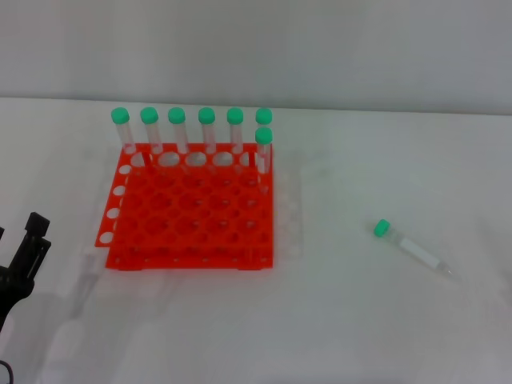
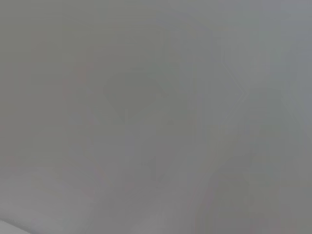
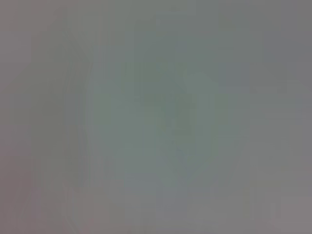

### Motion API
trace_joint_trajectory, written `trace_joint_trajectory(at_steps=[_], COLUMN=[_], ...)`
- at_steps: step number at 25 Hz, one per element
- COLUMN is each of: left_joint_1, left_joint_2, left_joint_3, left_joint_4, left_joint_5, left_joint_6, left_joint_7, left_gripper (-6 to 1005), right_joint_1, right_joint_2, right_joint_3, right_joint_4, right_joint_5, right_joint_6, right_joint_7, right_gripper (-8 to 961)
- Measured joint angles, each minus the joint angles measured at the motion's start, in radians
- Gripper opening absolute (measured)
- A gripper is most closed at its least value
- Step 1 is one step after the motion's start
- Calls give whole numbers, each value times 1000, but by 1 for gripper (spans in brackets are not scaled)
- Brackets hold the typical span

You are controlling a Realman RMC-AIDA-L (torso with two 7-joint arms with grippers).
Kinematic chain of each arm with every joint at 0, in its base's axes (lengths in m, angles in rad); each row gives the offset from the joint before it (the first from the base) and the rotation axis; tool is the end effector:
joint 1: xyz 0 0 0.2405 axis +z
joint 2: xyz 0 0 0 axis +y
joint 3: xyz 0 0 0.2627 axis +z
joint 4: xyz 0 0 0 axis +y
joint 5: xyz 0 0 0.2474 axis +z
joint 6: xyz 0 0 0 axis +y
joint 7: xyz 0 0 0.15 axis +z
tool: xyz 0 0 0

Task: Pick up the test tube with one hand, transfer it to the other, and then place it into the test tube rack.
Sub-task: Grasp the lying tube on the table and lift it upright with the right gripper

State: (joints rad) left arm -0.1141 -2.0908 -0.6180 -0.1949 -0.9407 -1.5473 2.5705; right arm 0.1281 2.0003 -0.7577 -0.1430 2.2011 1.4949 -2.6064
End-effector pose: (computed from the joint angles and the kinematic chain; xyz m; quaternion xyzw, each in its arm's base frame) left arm -0.3840 0.2223 -0.0386 -0.5995 -0.3476 -0.4765 0.5410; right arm 0.4373 0.2308 0.0362 -0.7036 0.2431 0.3320 0.5793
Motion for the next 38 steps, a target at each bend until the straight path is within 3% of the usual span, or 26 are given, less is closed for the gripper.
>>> trace_joint_trajectory(at_steps=[9, 18, 23, 29, 33, 36, 38], left_joint_1=[16, 19, 12, 12, 11, 7, 2], left_joint_2=[0, 0, 2, 3, 4, 4, 5], left_joint_3=[0, 1, -7, -8, -8, -8, -8], left_joint_4=[-2, -5, -4, -1, 0, 2, 3], left_joint_5=[-39, -40, -48, -72, -90, -99, -101], left_joint_6=[0, -3, -10, -10, -10, -10, -10], left_joint_7=[-96, -101, -102, -102, -102, -102, -101], left_gripper=[879, 879, 878, 878, 878, 878, 878], right_joint_1=[24, 98, 130, 152, 155, 175, 197], right_joint_2=[0, -6, -18, 5, 5, 6, 8], right_joint_3=[-2, -28, -58, -104, -242, -378, -470], right_joint_4=[-39, -92, -406, -872, -1130, -1312, -1391], right_joint_5=[0, -47, -355, -749, -908, -1128, -1259], right_joint_6=[18, -41, -191, -209, -198, -197, -192], right_joint_7=[91, 203, 588, 1007, 1214, 1447, 1579], right_gripper=[853, 849, 847, 842, 839, 838, 786])
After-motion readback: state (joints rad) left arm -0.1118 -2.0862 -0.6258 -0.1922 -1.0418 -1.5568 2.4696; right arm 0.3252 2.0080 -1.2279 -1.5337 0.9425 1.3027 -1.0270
